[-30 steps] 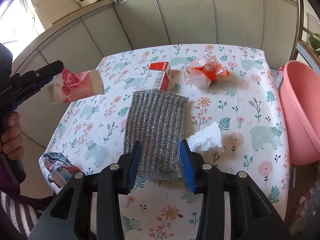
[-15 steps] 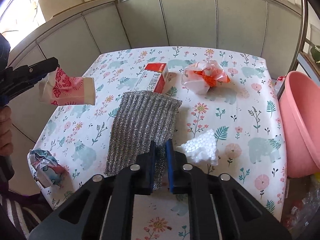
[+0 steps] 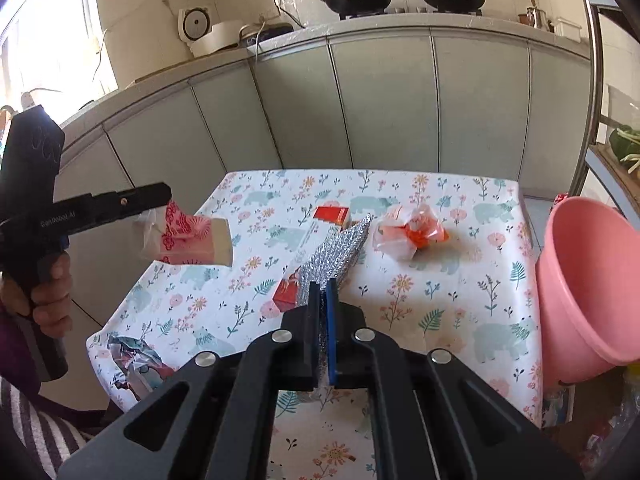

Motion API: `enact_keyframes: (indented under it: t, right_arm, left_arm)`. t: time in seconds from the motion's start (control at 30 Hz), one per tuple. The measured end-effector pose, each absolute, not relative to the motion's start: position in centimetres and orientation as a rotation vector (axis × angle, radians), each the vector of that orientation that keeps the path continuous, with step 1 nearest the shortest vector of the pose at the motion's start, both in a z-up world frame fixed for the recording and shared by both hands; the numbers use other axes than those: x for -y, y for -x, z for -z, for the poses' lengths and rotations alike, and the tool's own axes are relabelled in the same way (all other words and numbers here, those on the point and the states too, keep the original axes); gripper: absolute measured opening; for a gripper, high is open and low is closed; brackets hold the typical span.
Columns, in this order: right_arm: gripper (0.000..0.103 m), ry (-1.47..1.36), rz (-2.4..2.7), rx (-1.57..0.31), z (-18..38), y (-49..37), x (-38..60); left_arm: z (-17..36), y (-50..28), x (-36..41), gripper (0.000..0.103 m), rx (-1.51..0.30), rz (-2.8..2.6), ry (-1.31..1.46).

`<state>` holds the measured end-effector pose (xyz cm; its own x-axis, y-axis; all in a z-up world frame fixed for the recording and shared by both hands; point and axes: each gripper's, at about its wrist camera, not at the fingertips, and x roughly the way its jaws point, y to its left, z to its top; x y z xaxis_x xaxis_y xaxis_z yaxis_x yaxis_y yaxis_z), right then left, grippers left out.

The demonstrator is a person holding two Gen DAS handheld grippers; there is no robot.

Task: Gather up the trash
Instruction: 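Carry the tissue packet and mesh scrubber to the pink basin and release both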

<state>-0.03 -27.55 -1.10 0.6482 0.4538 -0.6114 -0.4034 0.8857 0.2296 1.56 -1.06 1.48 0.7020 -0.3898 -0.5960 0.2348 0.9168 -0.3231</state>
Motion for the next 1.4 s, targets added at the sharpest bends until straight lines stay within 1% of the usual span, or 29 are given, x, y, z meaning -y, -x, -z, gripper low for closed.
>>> enact_keyframes:
  t: [0.4,0.73,0.97,1.13,1.4]
  right_arm:
    - [0.003,-0.089,-0.398,-0.563,-3.2,0.3,31.0]
    - [0.003,-0.097,-0.28,-0.47,-5.7,-0.1,35.4]
    - [0.003,-0.102,-0.183,-0.43,-6.8,-0.6,39.7]
    - [0.003,-0.117,-0.108,-0.429,-6.3,-1.0,43.3]
    - [0.003,-0.157,-0.016,-0.459,-4.1,-2.1,48.3]
  left_arm:
    - [-3.9,-1.9,2.8,0.021,-0.646,0.389,0.237]
    - [-6.4,-3.4,7.5,0.021,-0.595,0.485,0.2]
    - [-8.3,-5.1,12.7,0.021,-0.555,0.582,0.176]
    - [-9.3,-6.5,17.6,0.021,-0.537,0.673,0.156]
    - [-8.1,-9.1,26.2,0.021,-0.573,0.793,0.135]
